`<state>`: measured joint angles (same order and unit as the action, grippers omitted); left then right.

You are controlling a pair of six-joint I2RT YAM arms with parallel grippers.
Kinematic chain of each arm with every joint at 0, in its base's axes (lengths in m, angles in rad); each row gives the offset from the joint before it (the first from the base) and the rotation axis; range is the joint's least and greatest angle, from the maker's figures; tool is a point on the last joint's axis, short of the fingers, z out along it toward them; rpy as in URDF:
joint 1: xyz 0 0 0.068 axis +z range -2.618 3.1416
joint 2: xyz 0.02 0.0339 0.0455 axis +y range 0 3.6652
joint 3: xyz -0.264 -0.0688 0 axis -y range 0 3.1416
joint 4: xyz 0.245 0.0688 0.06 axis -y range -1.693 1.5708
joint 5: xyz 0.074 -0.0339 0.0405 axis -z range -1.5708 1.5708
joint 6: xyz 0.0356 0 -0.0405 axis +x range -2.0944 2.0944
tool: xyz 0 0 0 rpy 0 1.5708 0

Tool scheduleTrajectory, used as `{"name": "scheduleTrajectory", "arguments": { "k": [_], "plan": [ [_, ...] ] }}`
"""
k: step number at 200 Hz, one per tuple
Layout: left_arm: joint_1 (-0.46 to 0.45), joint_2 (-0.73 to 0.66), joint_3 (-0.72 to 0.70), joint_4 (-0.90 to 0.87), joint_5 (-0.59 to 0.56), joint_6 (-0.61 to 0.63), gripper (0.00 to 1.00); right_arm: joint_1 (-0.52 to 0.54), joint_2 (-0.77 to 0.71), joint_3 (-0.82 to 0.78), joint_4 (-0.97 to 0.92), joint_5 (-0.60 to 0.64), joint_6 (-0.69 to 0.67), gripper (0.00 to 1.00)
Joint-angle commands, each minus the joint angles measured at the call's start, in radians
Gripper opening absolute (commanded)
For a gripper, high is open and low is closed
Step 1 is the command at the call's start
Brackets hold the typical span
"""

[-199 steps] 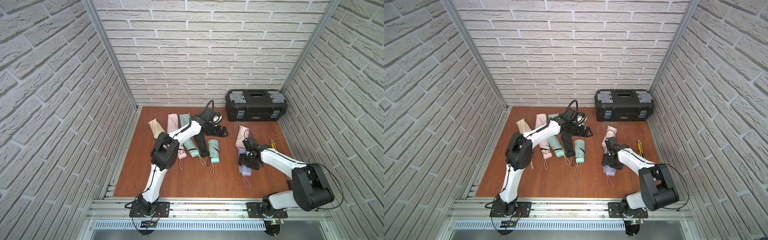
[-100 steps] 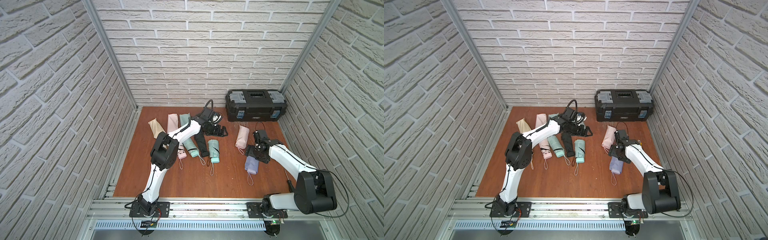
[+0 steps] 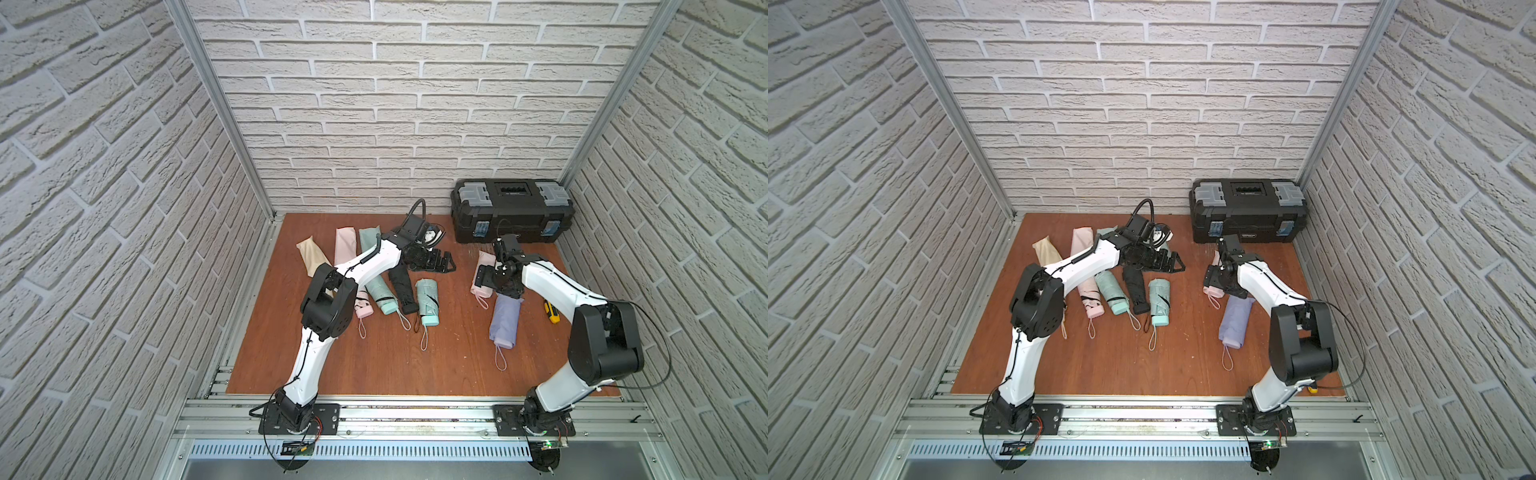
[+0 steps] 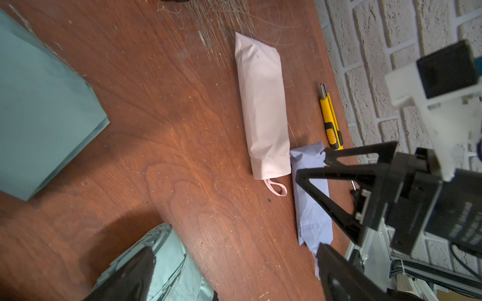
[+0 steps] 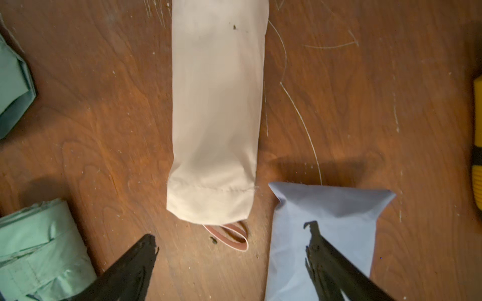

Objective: Take umbrellas out of sleeves
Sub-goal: Move the umbrella to the center of the board.

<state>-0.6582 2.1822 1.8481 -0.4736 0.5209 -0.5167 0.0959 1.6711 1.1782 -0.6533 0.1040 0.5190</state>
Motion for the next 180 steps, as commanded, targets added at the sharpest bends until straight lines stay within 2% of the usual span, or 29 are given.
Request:
{"name": "scheduleTrajectory", "arguments": {
  "k": [1, 46, 84, 115, 120, 130, 180],
  "plan": [
    [0.009, -0.006, -0.021, 0.028, 0.0, 0.004, 0.98, 0.005, 0.075, 0.08, 0.005, 0.003, 0.011, 0.93],
    [0.042, -0.061, -0.113, 0.101, -0.008, -0.038, 0.98, 0.005, 0.231, 0.176, 0.002, 0.003, 0.018, 0.9],
    [0.068, -0.092, -0.17, 0.133, -0.002, -0.059, 0.98, 0.034, 0.283, 0.205, -0.007, 0.062, -0.016, 0.79],
    [0.073, -0.093, -0.169, 0.123, -0.011, -0.054, 0.98, 0.085, 0.263, 0.174, -0.003, 0.078, -0.041, 0.67],
    [0.075, -0.094, -0.169, 0.121, -0.013, -0.054, 0.98, 0.098, 0.257, 0.166, -0.001, 0.082, -0.048, 0.61],
    [0.077, -0.094, -0.167, 0.118, -0.016, -0.051, 0.98, 0.126, 0.245, 0.148, -0.003, 0.092, -0.061, 0.55],
    [0.088, -0.105, -0.178, 0.113, -0.025, -0.046, 0.98, 0.255, 0.157, -0.004, 0.017, 0.123, -0.097, 0.53]
  ]
}}
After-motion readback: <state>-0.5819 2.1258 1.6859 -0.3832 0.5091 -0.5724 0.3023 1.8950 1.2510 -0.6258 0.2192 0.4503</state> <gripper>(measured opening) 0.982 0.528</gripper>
